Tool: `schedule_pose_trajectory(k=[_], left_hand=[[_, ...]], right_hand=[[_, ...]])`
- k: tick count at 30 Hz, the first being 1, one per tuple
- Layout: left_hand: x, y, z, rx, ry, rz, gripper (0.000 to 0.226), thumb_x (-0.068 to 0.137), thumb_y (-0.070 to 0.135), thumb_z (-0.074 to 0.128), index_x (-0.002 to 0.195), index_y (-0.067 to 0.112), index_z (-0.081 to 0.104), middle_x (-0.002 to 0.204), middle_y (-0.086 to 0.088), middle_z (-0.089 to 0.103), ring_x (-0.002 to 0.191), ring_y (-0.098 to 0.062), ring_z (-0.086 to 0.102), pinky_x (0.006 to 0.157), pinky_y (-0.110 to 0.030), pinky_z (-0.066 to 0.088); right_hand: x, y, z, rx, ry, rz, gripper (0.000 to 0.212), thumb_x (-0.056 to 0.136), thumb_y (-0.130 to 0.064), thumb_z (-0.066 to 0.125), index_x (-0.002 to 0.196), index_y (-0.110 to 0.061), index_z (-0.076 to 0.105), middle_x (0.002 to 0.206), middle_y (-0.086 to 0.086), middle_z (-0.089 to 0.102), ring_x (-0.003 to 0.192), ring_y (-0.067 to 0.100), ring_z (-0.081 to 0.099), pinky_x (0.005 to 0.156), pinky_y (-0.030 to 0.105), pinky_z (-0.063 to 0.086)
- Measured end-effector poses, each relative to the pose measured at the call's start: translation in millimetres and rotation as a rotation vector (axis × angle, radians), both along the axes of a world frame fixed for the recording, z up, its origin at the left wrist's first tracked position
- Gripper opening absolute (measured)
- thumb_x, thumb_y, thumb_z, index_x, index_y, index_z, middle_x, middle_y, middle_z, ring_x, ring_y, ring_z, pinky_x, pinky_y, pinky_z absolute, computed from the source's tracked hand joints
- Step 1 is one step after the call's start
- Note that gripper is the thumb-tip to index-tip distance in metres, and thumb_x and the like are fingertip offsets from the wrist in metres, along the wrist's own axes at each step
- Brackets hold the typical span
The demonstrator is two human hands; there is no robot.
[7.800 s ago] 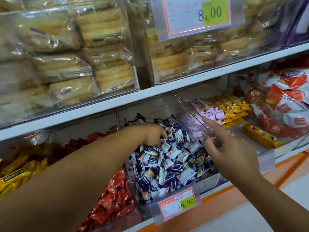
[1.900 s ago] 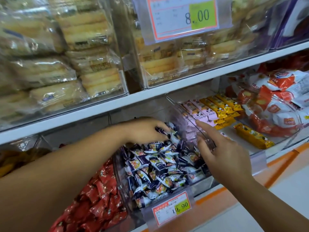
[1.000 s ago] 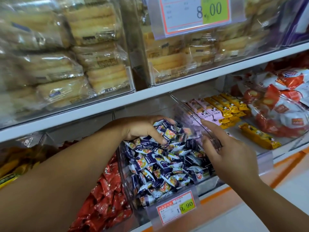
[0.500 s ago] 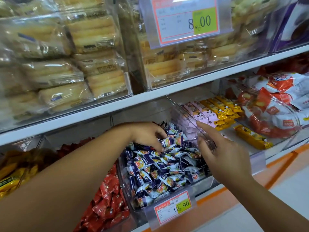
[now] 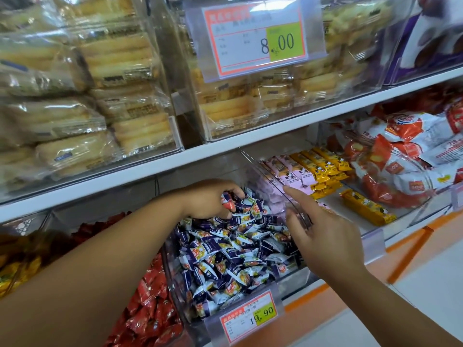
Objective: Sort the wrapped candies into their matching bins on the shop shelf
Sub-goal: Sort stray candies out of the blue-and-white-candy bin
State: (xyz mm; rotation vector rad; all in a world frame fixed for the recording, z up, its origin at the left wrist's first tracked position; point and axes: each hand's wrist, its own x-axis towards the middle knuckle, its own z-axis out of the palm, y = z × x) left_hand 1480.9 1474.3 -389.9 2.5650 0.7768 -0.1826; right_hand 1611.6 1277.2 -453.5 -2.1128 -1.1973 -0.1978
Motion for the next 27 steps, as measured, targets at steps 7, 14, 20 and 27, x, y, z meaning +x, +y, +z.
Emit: schedule_pose_trajectory(k=[7, 14, 20, 27], left_hand=[[-6.3, -8.7, 10.6, -0.593, -0.331, 0.159, 0.045, 0.090, -0.002, 0.061, 0.126, 0.024, 0.053, 0.112, 0.002, 0.071, 0.107, -0.020, 0.067, 0.067, -0.023, 0.052], [-2.7, -15.8, 11.0, -0.363, -0.203, 0.101, 0.034, 0.090, 0.022, 0.066, 0.123, 0.028, 0.059, 0.121, 0.009, 0.065, 0.108, -0.006, 0.060, 0.096, -0.025, 0.043], [-15.8, -1.8, 4.3, -0.196, -0.118, 0.157, 0.026, 0.095, 0.027, 0.060, 0.120, 0.033, 0.062, 0.124, 0.009, 0.063, 0.104, -0.008, 0.061, 0.096, -0.027, 0.046], [-17.3, -6.6, -5.5, -0.184, 0.022, 0.061, 0.040, 0.088, 0.026, 0.070, 0.126, 0.027, 0.060, 0.121, 0.010, 0.063, 0.098, 0.001, 0.060, 0.090, -0.017, 0.044]], right_hand=[[-0.5, -0.7, 2.6, -0.008, 0.006, 0.000, 0.043, 0.091, -0.047, 0.043, 0.134, -0.049, 0.048, 0.058, -0.005, 0.057, 0.055, 0.020, 0.053, 0.047, 0.025, 0.028], [-0.9, -0.6, 0.6, -0.006, 0.010, -0.005, 0.041, 0.092, -0.044, 0.048, 0.133, -0.047, 0.049, 0.062, -0.003, 0.062, 0.056, 0.020, 0.054, 0.050, 0.029, 0.036], [-0.7, 0.2, 1.1, -0.018, 0.006, -0.001, 0.041, 0.093, -0.044, 0.048, 0.134, -0.046, 0.048, 0.062, -0.004, 0.061, 0.056, 0.019, 0.054, 0.049, 0.026, 0.033], [-1.0, 0.9, -0.1, 0.012, 0.017, -0.005, 0.041, 0.092, -0.042, 0.049, 0.134, -0.045, 0.050, 0.060, -0.004, 0.060, 0.056, 0.020, 0.055, 0.050, 0.028, 0.039]])
